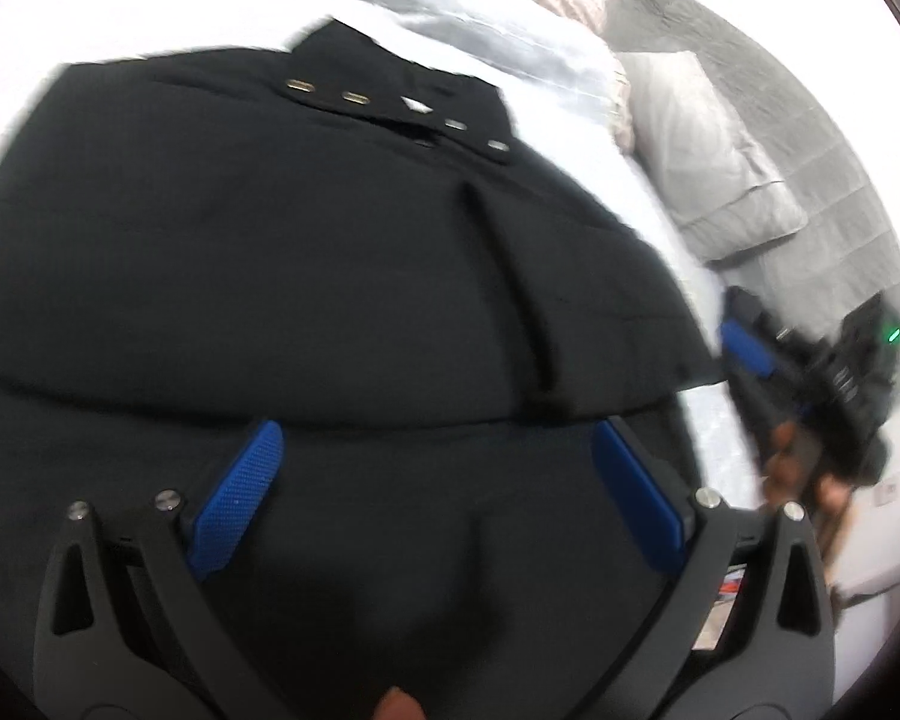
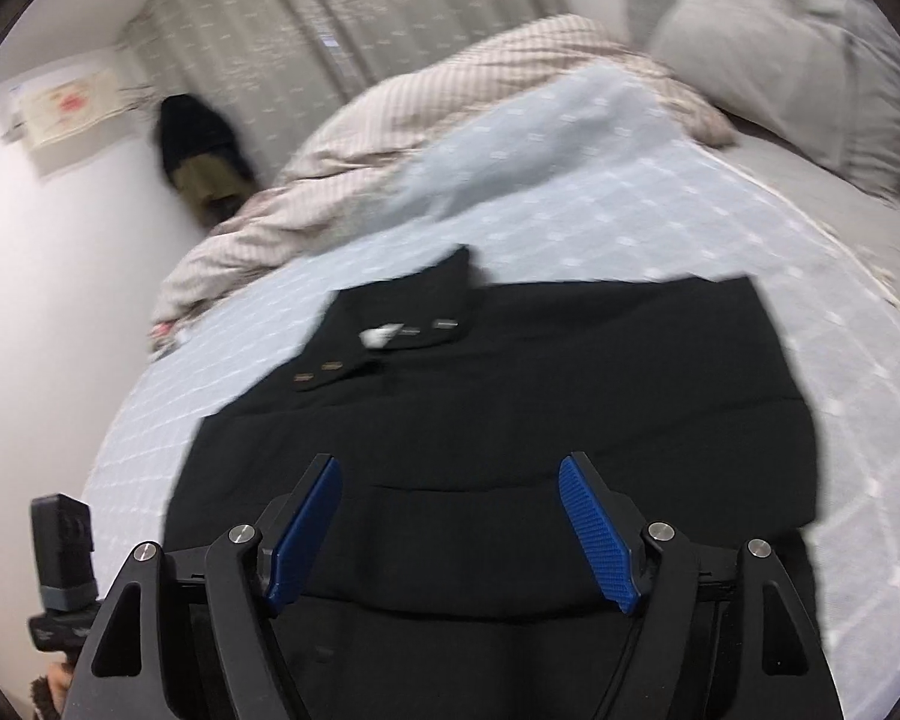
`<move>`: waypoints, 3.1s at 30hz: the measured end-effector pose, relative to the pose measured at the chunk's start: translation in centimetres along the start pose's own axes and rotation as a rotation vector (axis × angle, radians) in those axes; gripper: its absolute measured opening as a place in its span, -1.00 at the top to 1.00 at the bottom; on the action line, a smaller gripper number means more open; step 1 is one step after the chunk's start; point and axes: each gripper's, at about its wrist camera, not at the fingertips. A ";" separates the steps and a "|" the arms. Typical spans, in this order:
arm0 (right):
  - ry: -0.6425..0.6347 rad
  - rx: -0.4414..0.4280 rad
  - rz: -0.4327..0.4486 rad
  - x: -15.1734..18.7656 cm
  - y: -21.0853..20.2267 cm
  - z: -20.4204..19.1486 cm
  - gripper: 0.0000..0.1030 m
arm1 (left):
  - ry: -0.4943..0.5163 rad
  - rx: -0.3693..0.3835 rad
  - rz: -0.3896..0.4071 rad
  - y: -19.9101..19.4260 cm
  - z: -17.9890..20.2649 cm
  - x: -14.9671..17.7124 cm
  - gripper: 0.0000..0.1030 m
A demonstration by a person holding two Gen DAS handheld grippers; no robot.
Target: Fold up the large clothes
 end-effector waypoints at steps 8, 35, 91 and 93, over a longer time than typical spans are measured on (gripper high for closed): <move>-0.010 0.089 -0.001 1.1 -2.1 4.0 -0.48 | 0.041 0.008 -0.111 7.7 6.3 -0.9 -0.64; 0.134 0.249 -0.060 3.1 -0.8 12.4 -0.48 | 0.136 -0.187 0.231 -0.5 6.2 -1.8 -0.17; 0.093 -0.171 -0.349 24.5 -15.6 12.1 -0.70 | -0.151 -0.046 -0.035 -20.1 -20.6 20.6 -0.87; 0.110 -0.240 -0.366 25.0 -15.1 11.6 -0.67 | -0.174 0.015 -0.043 -20.2 -21.1 20.8 -0.74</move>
Point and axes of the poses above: each gripper's, at about its wrist camera, not at the fingertips, and y roughly the way its jaws point, z to its right, x to its underside, and after that the axes turned 12 degrees about -y, right-handed
